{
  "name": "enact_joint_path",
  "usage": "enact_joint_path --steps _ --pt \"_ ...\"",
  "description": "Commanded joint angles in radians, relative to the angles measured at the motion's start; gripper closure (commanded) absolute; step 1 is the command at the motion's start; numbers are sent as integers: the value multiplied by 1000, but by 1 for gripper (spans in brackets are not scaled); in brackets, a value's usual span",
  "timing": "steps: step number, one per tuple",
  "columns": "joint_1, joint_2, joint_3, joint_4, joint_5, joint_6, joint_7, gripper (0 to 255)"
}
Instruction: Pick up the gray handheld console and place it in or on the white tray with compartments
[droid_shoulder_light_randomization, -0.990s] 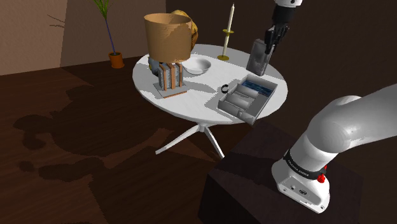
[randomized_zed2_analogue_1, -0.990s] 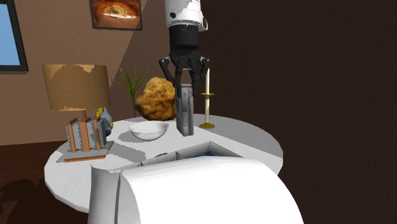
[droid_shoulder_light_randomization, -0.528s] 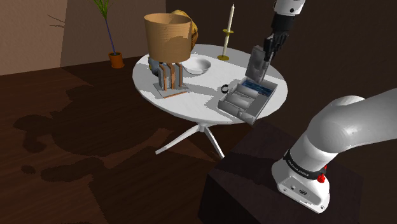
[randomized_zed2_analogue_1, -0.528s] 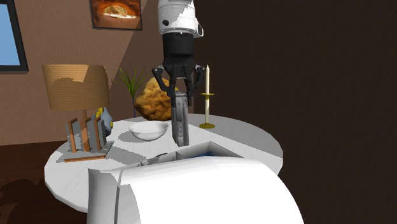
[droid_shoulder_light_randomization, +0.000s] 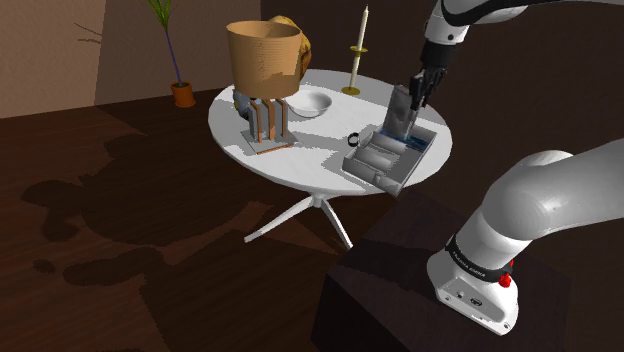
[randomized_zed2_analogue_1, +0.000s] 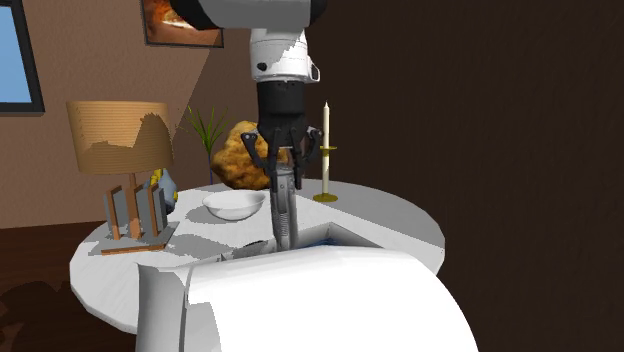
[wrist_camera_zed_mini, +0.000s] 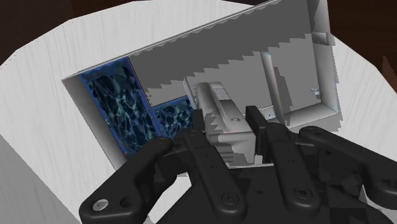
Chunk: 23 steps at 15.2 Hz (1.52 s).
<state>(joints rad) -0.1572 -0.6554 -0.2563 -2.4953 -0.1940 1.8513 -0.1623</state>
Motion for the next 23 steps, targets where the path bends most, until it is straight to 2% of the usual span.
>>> enact_joint_path --steps 1,8,15,16,21,23 --pt "-1 3 -4 -27 -3 32 2 255" --pt "-5 23 -18 -102 -15 126 6 255" --pt "-6 23 -17 -102 -14 126 5 255" --pt "-7 23 -18 -103 -15 127 4 0" --pt "-6 23 -17 -102 -14 126 5 0" --pt "-2 7 -5 -46 -5 54 4 0"
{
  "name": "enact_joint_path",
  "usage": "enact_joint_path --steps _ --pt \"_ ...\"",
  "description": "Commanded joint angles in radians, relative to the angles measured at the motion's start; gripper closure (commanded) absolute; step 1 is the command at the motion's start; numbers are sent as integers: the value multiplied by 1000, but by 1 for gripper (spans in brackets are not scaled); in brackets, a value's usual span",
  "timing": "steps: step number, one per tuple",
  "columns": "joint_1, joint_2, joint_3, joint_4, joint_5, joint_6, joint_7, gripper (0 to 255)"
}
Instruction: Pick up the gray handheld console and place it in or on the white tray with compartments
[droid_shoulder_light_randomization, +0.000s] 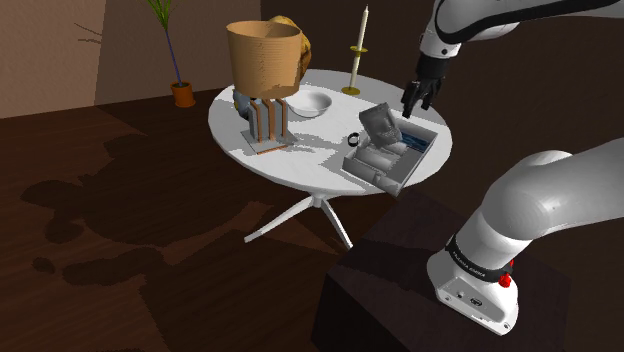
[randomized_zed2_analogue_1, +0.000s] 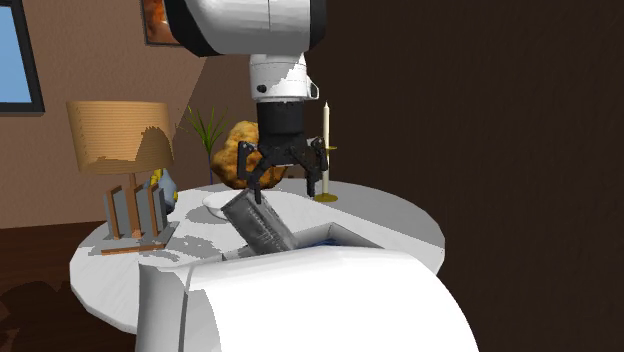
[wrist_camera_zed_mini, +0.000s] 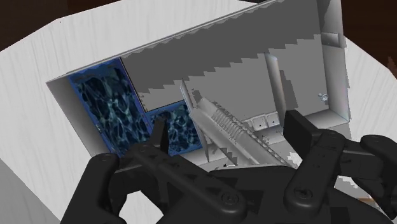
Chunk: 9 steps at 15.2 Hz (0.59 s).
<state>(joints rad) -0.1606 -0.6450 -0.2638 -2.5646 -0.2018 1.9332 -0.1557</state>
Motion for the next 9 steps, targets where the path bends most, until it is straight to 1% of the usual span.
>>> enact_joint_path --steps 1,2,9 --pt "3 -9 8 53 8 -63 -3 0" --pt "4 -12 13 77 11 -91 -4 0" --pt "4 -12 13 77 11 -91 -4 0"
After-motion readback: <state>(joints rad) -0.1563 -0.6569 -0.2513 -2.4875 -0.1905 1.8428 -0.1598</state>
